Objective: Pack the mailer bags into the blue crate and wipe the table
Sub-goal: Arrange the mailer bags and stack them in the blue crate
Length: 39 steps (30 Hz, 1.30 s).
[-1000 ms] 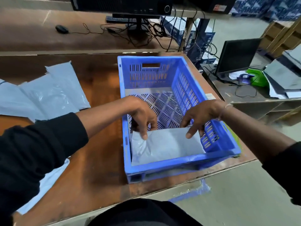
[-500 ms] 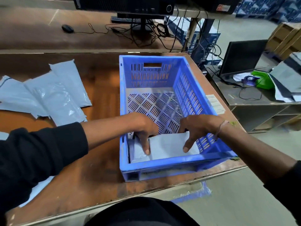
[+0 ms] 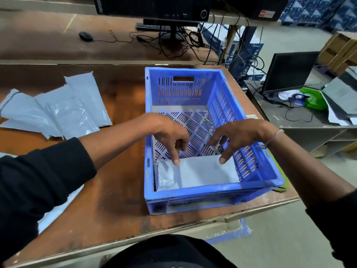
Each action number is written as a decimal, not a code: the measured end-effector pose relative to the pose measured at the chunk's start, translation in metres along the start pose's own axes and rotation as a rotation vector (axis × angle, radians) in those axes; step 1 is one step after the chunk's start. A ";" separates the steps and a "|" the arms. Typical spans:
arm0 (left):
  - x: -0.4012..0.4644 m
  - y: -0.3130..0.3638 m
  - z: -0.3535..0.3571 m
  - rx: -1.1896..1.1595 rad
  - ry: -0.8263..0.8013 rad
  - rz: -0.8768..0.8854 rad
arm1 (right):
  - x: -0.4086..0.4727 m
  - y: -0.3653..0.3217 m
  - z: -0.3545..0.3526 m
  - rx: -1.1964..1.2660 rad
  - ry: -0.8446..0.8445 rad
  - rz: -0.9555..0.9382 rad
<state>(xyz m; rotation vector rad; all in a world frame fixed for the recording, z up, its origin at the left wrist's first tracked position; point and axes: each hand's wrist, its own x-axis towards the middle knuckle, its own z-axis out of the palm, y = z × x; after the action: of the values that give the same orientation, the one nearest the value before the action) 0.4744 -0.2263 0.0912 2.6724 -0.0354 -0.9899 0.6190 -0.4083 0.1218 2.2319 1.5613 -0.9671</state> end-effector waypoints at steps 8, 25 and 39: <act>-0.034 -0.029 -0.002 -0.317 0.493 0.137 | 0.019 -0.003 -0.002 0.207 0.371 0.064; -0.156 -0.159 0.076 -0.951 1.012 0.008 | 0.055 -0.204 -0.020 1.060 0.686 -0.187; -0.226 -0.284 0.181 -1.210 0.970 -0.344 | 0.238 -0.355 0.043 0.713 0.629 0.078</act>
<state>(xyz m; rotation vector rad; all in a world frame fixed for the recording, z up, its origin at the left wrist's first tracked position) 0.1643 0.0256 0.0251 1.7046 0.9074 0.3165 0.3304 -0.1164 -0.0047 3.3238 1.4617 -0.9536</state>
